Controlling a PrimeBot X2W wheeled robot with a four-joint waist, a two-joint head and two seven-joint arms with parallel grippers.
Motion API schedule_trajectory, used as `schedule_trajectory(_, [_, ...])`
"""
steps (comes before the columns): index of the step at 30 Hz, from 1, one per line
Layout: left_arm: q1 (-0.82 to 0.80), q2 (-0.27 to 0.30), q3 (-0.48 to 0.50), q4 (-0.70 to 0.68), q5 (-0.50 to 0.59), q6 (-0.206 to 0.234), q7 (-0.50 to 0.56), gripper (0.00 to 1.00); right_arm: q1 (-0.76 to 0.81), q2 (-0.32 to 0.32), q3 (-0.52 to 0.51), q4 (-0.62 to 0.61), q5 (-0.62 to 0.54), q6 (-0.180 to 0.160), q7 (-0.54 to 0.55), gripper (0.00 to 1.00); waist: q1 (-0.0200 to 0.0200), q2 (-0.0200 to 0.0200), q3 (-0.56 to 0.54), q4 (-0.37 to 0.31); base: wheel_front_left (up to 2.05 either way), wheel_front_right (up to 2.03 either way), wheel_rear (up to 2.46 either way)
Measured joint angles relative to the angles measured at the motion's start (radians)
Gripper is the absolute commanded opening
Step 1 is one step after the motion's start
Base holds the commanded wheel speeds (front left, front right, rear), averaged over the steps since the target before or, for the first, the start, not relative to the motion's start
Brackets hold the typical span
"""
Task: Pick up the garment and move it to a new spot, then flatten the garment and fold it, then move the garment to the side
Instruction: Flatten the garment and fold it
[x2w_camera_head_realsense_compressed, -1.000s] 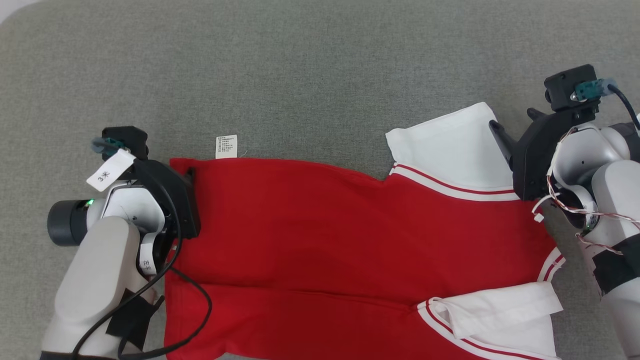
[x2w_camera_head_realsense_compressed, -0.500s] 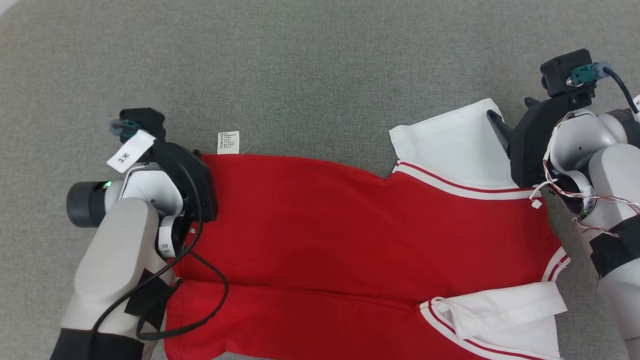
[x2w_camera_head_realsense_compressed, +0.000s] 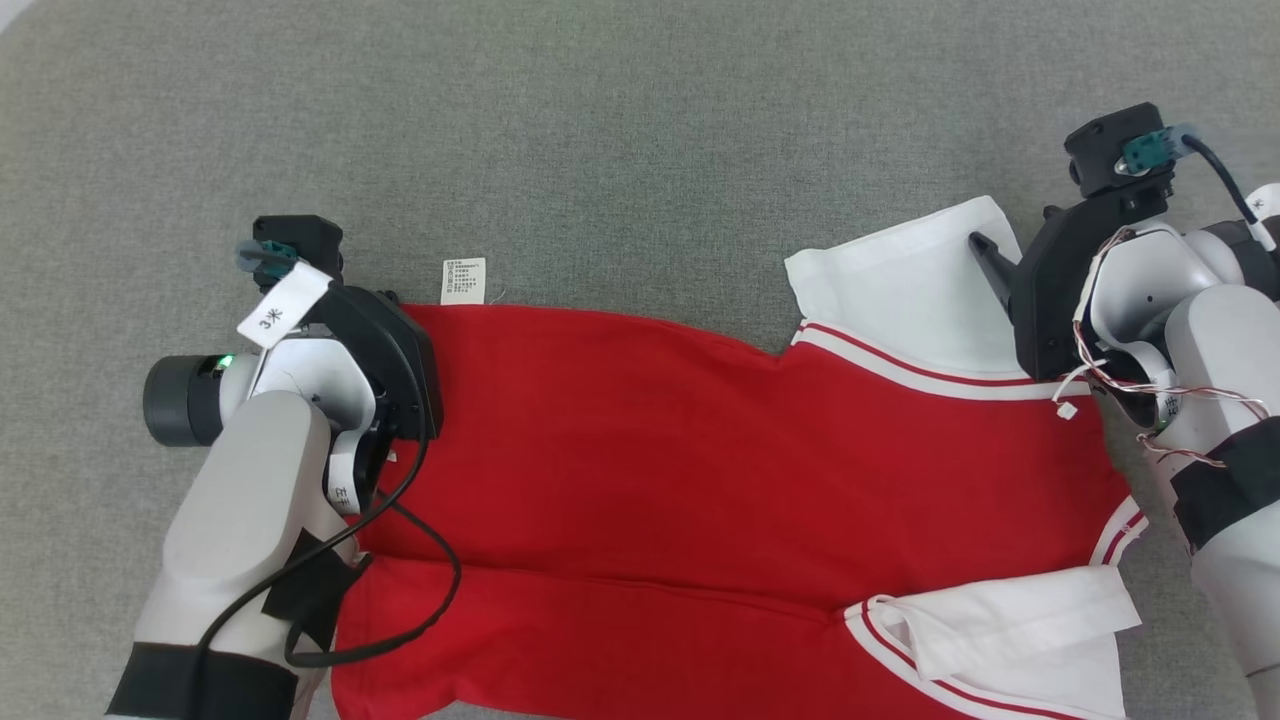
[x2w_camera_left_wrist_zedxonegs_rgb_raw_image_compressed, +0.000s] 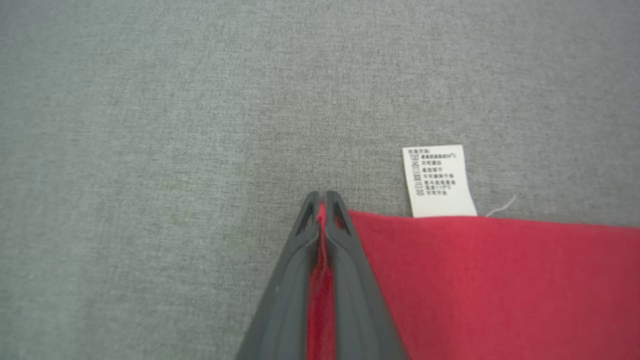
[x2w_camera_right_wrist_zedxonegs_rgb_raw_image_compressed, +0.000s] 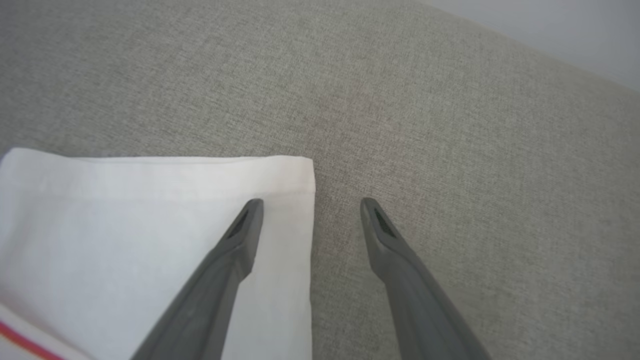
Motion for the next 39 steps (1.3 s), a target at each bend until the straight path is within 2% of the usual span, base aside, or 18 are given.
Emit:
schedule_trajectory(9, [-0.013, -0.008, -0.005, 0.045, 0.000, -0.012, -0.025, 0.00, -0.024, 0.014, 0.030, 0.033, 0.000, 0.001, 0.051, 1.00, 0.0000, 0.0000, -0.009, 0.008, 0.00, 0.00, 0.00])
schedule_trajectory(19, [-0.028, -0.022, -0.029, 0.081, -0.001, -0.021, -0.044, 0.00, -0.085, 0.024, -0.012, 0.107, 0.026, -0.006, 0.070, 1.00, 0.0001, 0.0000, -0.019, 0.027, 0.00, 0.00, 0.00])
schedule_trajectory(21, [-0.036, -0.026, -0.030, 0.087, -0.003, -0.022, -0.044, 0.00, -0.085, 0.025, -0.013, 0.128, 0.028, -0.011, 0.079, 0.96, 0.0000, 0.0000, -0.019, 0.032, 0.00, 0.00, 0.00])
schedule_trajectory(28, [-0.040, -0.032, -0.036, 0.111, -0.005, -0.029, -0.061, 0.00, -0.092, 0.027, -0.015, 0.170, 0.033, -0.019, 0.096, 0.96, 0.0000, -0.0001, -0.021, 0.047, 0.00, 0.00, 0.00])
schedule_trajectory(29, [-0.040, -0.033, -0.036, 0.114, -0.005, -0.029, -0.062, 0.00, -0.097, 0.027, -0.014, 0.174, 0.033, -0.019, 0.096, 0.91, 0.0000, 0.0000, -0.021, 0.048, 0.00, 0.00, 0.00])
schedule_trajectory(30, [-0.040, -0.033, -0.037, 0.116, -0.005, -0.029, -0.065, 0.00, -0.103, 0.027, -0.013, 0.179, 0.033, -0.019, 0.097, 0.90, 0.0000, 0.0000, -0.021, 0.050, 0.00, 0.00, 0.00])
schedule_trajectory(33, [-0.040, -0.035, -0.040, 0.122, -0.006, -0.030, -0.070, 0.00, -0.108, 0.027, -0.012, 0.195, 0.033, -0.019, 0.097, 0.92, 0.0000, -0.0001, -0.022, 0.054, 0.00, 0.00, 0.00])
schedule_trajectory(34, [-0.041, -0.035, -0.041, 0.126, -0.007, -0.030, -0.070, 0.00, -0.108, 0.027, -0.012, 0.199, 0.033, -0.019, 0.099, 0.90, 0.0000, 0.0000, -0.022, 0.056, 0.00, 0.00, 0.00])
schedule_trajectory(35, [-0.041, -0.035, -0.041, 0.126, -0.007, -0.030, -0.070, 0.00, -0.108, 0.027, -0.012, 0.199, 0.033, -0.019, 0.099, 0.80, 0.0000, 0.0000, -0.022, 0.056, 0.00, 0.00, 0.00])
schedule_trajectory(36, [-0.041, -0.036, -0.042, 0.129, -0.009, -0.031, -0.072, 0.00, -0.111, 0.026, -0.011, 0.203, 0.033, -0.019, 0.104, 0.60, 0.0000, 0.0000, -0.022, 0.057, 0.00, 0.00, 0.00])
schedule_trajectory(37, [-0.042, -0.036, -0.046, 0.135, -0.014, -0.038, -0.079, 0.00, -0.122, 0.025, -0.008, 0.214, 0.033, -0.019, 0.114, 0.48, 0.0000, 0.0000, -0.022, 0.060, 0.00, 0.00, 0.00])
schedule_trajectory(38, [-0.042, -0.036, -0.046, 0.135, -0.014, -0.038, -0.079, 0.00, -0.122, 0.025, -0.008, 0.214, 0.033, -0.019, 0.114, 0.48, 0.0000, 0.0000, -0.022, 0.060, 0.00, 0.00, 0.00])
schedule_trajectory(39, [-0.042, -0.036, -0.048, 0.138, -0.016, -0.038, -0.079, 0.00, -0.126, 0.025, -0.007, 0.219, 0.032, -0.019, 0.114, 0.40, 0.0000, 0.0000, -0.022, 0.062, 0.00, 0.00, 0.00])
